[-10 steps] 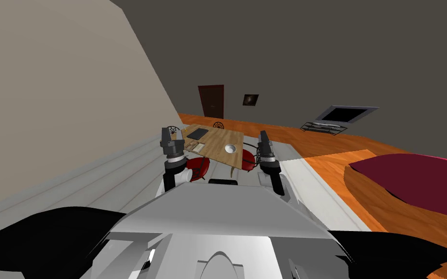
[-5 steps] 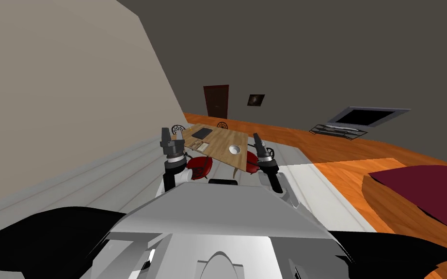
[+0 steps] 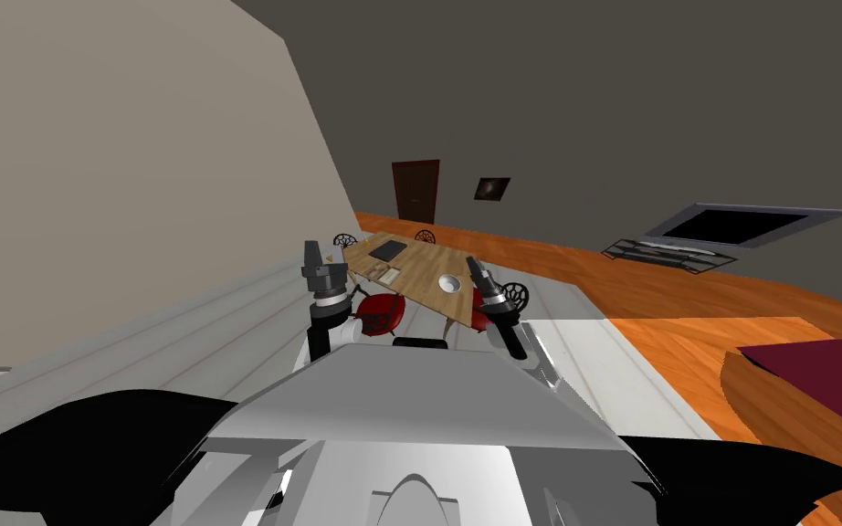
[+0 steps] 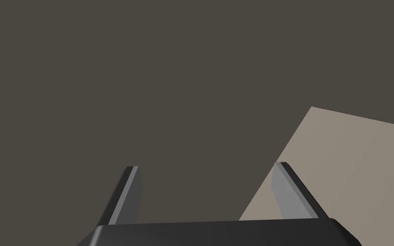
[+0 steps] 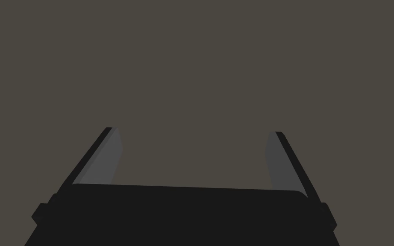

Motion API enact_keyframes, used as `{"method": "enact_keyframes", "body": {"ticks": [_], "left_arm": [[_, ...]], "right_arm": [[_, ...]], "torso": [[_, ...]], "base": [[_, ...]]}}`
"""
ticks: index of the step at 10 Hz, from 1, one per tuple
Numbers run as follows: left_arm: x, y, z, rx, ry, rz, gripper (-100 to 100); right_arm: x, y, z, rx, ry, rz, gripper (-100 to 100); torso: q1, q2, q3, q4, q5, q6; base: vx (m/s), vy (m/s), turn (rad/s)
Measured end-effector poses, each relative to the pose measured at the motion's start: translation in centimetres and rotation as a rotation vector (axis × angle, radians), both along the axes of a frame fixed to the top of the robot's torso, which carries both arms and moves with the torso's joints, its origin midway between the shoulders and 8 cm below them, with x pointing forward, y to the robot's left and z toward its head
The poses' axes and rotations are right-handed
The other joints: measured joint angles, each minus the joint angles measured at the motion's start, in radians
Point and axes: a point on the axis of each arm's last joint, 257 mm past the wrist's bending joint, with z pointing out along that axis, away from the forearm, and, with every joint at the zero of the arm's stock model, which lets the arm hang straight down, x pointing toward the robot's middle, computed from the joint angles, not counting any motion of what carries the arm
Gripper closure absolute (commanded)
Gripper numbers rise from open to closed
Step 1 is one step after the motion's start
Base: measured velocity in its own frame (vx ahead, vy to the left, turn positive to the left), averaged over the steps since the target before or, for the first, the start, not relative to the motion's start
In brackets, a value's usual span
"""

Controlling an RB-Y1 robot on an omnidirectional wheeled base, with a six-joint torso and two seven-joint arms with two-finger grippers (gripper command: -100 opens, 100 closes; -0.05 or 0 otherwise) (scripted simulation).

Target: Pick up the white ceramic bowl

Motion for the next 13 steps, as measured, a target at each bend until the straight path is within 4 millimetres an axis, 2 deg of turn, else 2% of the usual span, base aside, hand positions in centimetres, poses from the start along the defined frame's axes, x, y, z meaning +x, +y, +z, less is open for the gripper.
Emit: {"method": "enact_keyframes", "body": {"ticks": [7,13], "left_arm": [[0.0,0.0,0.0,0.000,0.000,0.000,0],[0.0,0.0,0.0,0.000,0.000,0.000,0]], "right_arm": [[1.6,1.1,-5.5,-0.242,0.074,0.005,-100],[2.2,0.7,-9.8,-0.436,0.129,-0.004,-100]], "torso": [[0.000,-0.001,-0.001,0.000,0.000,0.000],[-0.001,0.001,0.000,0.000,0.000,0.000]], "base": [[0.021,0.055,0.128],[0.011,0.041,0.122]]}}
